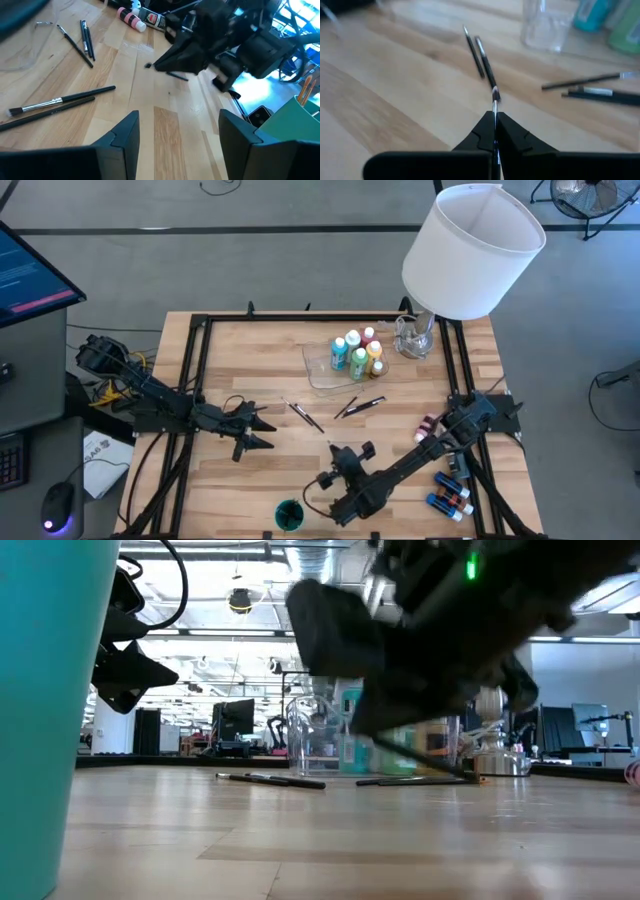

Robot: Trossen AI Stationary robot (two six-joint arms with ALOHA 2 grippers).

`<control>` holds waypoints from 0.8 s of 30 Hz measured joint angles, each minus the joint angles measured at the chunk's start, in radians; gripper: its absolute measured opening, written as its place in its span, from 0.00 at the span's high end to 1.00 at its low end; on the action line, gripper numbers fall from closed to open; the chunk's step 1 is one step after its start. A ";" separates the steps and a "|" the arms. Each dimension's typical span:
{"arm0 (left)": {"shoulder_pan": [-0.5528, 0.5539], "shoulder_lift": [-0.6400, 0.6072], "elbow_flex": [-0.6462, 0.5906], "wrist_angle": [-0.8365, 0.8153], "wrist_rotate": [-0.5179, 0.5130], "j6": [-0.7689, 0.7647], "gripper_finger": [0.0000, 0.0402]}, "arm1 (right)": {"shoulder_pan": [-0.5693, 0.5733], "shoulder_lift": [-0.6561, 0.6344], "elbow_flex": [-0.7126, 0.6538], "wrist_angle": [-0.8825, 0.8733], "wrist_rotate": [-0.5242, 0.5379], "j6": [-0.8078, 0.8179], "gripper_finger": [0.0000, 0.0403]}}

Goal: Pick & Place Paint Supplies
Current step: Put the silver paintbrush into the green cup

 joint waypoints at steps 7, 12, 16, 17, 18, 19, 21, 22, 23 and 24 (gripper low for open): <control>0.000 0.000 0.000 0.000 0.001 0.000 0.59 | 0.063 -0.086 0.000 0.000 0.156 -0.044 1.00; 0.000 0.000 0.000 0.000 0.001 0.000 0.59 | 0.128 -0.142 0.002 0.014 0.371 -0.065 1.00; 0.000 0.000 0.000 0.000 -0.003 0.000 0.59 | 0.180 -0.147 0.002 0.091 0.493 -0.120 1.00; 0.000 0.000 0.000 0.000 -0.008 0.000 0.59 | 0.186 -0.147 0.002 0.116 0.496 -0.146 1.00; 0.000 0.000 0.000 0.000 -0.010 0.000 0.59 | 0.187 -0.147 0.002 0.143 0.497 -0.179 1.00; 0.000 0.000 0.000 0.000 -0.011 0.001 0.59 | 0.186 -0.147 0.002 0.173 0.497 -0.214 1.00; 0.000 0.000 0.000 0.000 -0.011 0.000 0.59 | 0.178 -0.147 0.002 0.242 0.497 -0.298 1.00; 0.000 0.000 0.000 0.000 -0.012 0.001 0.59 | 0.173 -0.147 0.002 0.280 0.497 -0.348 1.00; 0.000 0.000 0.000 0.000 -0.013 0.000 0.59 | 0.167 -0.147 0.002 0.317 0.497 -0.398 1.00; 0.000 0.000 0.000 0.000 -0.014 0.001 0.59 | 0.163 -0.147 0.002 0.353 0.497 -0.446 1.00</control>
